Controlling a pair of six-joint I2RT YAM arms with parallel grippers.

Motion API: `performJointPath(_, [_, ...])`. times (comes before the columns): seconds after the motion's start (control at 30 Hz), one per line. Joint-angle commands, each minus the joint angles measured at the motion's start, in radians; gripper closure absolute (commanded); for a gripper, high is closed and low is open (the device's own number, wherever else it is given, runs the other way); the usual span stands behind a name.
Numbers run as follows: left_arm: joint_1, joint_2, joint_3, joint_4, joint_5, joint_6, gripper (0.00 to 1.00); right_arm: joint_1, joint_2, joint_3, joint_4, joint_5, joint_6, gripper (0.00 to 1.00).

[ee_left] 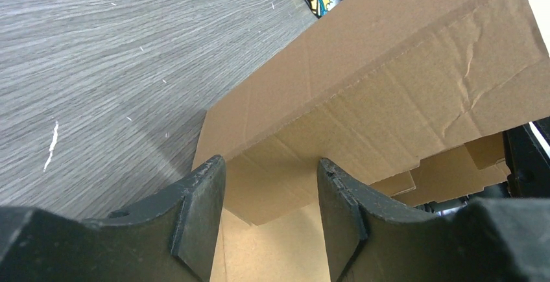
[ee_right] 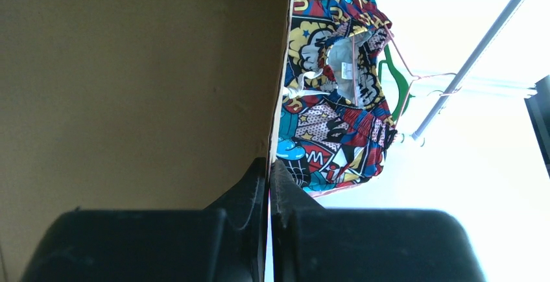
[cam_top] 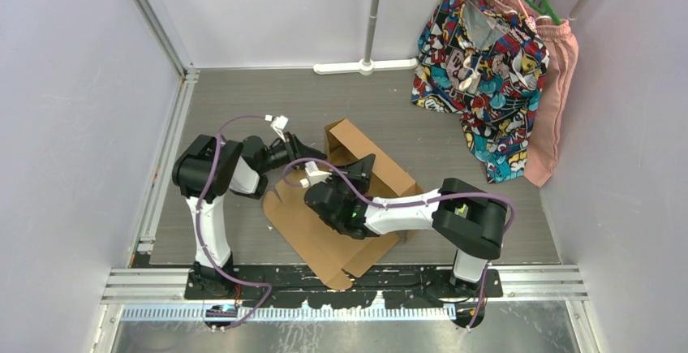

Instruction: Fold the paper box

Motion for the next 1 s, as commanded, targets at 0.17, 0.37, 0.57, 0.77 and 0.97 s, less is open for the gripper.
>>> performJointPath(0.17, [0.016,-0.063,-0.024,0.054,-0.006,0.059,0.43,0.031,0.037,0.010,-0.038,-0.081,0.070,0.95])
performJointPath(0.37, [0.014,-0.067,-0.018,0.054,-0.003,0.067,0.41,0.032,0.032,0.013,-0.051,-0.085,0.079,0.95])
performJointPath(0.57, [0.013,-0.058,-0.009,0.054,0.001,0.080,0.39,0.033,0.024,0.015,-0.077,-0.093,0.098,0.95])
performJointPath(0.77, [0.012,-0.043,0.005,0.054,-0.011,0.097,0.39,0.033,0.015,0.007,-0.092,-0.105,0.106,0.95])
performJointPath(0.97, [0.011,-0.026,0.027,0.054,-0.020,0.104,0.38,0.034,0.011,0.005,-0.096,-0.113,0.106,0.95])
